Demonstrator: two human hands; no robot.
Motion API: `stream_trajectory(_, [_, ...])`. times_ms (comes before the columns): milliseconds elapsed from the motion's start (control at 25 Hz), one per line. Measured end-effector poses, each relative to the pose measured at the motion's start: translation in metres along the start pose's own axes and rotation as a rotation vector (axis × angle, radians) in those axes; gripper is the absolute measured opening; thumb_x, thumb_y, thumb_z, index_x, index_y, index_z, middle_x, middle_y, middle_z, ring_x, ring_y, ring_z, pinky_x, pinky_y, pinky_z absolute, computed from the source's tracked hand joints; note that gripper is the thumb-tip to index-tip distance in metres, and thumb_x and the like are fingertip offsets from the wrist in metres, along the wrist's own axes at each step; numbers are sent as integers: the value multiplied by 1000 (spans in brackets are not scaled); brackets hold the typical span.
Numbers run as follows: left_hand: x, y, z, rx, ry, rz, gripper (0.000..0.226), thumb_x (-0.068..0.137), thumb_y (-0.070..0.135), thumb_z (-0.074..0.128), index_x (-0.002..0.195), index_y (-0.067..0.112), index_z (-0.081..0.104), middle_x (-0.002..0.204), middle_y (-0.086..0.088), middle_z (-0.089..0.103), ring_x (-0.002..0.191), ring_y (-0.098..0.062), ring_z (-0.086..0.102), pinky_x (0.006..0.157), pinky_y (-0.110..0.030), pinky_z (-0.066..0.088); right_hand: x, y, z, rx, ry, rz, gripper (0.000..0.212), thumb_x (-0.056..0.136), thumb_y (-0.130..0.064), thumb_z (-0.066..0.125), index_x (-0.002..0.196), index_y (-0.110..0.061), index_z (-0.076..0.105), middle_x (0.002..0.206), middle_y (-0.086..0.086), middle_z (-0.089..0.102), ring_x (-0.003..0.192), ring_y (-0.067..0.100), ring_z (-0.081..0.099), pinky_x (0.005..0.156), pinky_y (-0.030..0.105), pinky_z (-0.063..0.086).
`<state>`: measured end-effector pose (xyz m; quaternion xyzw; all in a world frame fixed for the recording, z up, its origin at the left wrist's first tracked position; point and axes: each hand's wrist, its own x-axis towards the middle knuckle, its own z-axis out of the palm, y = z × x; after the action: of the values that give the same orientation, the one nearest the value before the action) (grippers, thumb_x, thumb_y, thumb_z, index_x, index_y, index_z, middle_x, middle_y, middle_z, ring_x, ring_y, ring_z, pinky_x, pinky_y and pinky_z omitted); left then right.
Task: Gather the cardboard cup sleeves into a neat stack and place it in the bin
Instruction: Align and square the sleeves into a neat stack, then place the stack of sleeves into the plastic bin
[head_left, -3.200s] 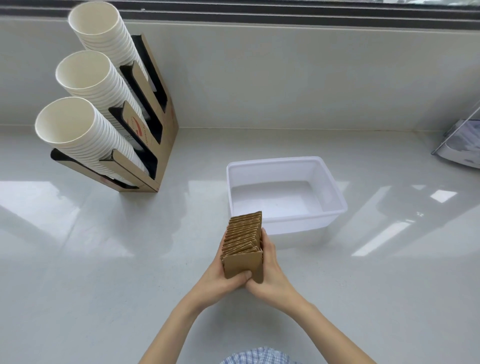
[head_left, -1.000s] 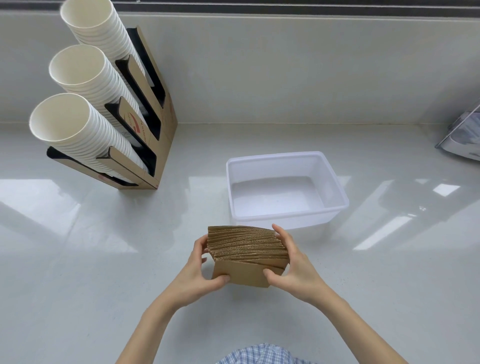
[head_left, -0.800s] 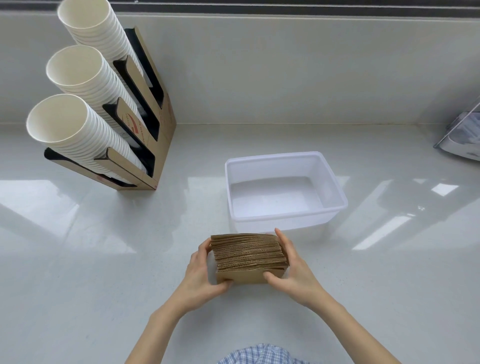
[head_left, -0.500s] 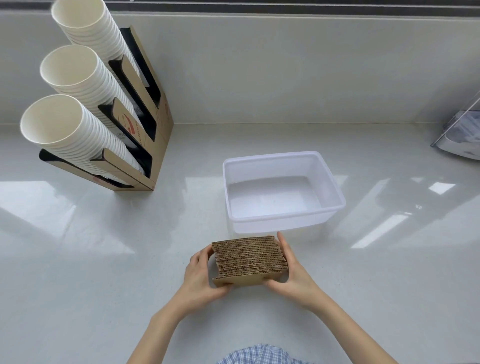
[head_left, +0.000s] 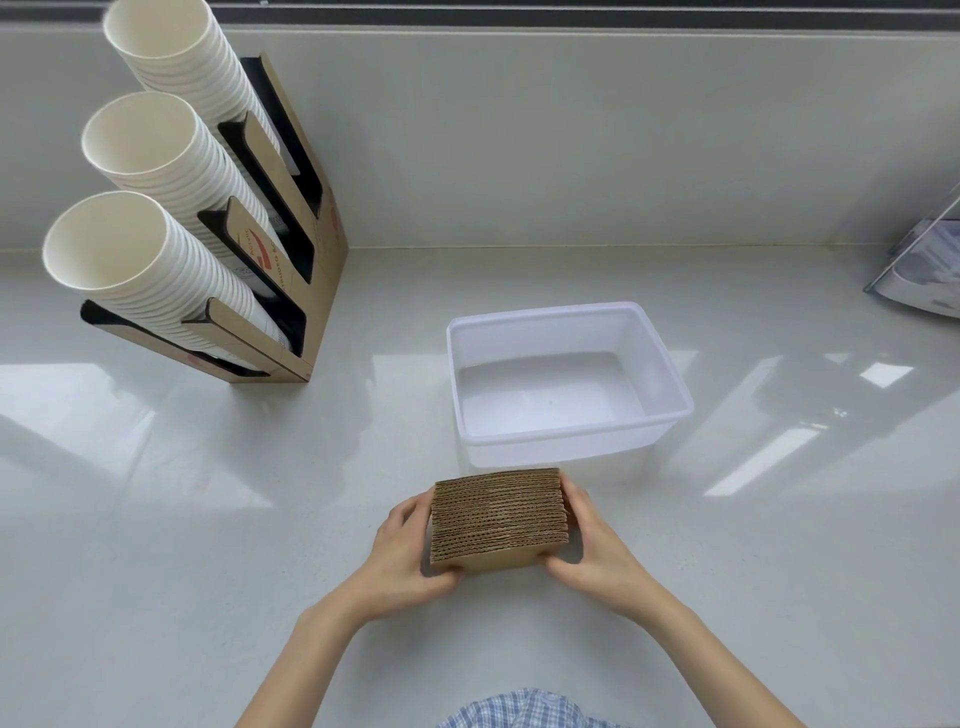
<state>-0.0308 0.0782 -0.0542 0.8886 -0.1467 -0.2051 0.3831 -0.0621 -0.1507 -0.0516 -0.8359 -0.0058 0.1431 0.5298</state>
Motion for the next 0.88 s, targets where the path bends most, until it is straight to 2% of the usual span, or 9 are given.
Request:
stream_trajectory(80, [-2,4,-5,-56,19,1,76,62,38,60,129,42,23,120,25,28,127,-4,18,104,-22,16,0,0,-2,21,30,-4,78,75,-6,65,133,-38,24,131,-11,44,122,2,45,93,-3,30])
stream_trajectory(160, [-4,8,-8,-85,45,8,68,60,39,63,112,56,22,112,36,28,122,-1,22,102,-22,19,-2,0,-2,22,54,-23,76,74,-7,65,124,-50,26,127,-18,46,119,-4,48,92,-1,33])
stream_trajectory(240, [-4,11,-8,-100,61,18,68,54,47,61,104,63,18,109,42,25,118,2,23,101,-21,20,-4,-1,-4,7,73,-38,75,73,-12,65,125,-51,27,129,-21,46,117,-9,47,92,-1,33])
stream_trajectory(320, [-3,11,-7,-78,57,10,69,54,49,61,109,60,21,110,41,26,119,-1,24,103,-24,20,-4,-1,-5,-13,68,-37,74,73,-14,65,125,-50,26,129,-22,45,117,-11,46,92,-2,32])
stream_trajectory(480, [0,10,-4,16,52,-40,84,55,53,58,132,33,30,117,22,31,127,-10,22,109,-31,15,-6,-2,-6,-61,45,-18,73,73,-10,64,120,-52,27,124,-17,48,115,-11,45,93,-1,31])
stream_trajectory(560, [-2,11,-5,-5,39,-61,89,47,61,51,131,38,29,112,24,32,119,-6,23,106,-28,13,-7,-6,-8,-36,35,-8,72,72,-9,64,118,-53,30,124,-15,49,114,-11,46,92,0,33])
stream_trajectory(680, [-7,13,-10,-173,-10,-118,78,48,57,59,119,54,28,118,14,40,117,-5,28,108,-31,20,-11,-14,-14,70,-3,32,68,73,-10,65,118,-51,36,129,-17,50,118,-9,45,97,7,36])
stream_trajectory(760, [-11,16,-16,-340,-52,-94,70,53,50,65,118,50,38,122,13,51,117,-1,42,107,-31,32,-13,-22,-19,159,-54,60,68,72,-12,66,125,-43,36,130,-16,51,119,-7,46,103,15,38])
stream_trajectory(880, [-16,27,-24,-594,-36,-33,61,56,44,66,114,37,48,115,12,61,107,0,57,86,-18,49,-11,-37,-23,241,-129,95,77,67,-24,65,131,-38,25,128,-15,49,119,4,50,101,25,41])
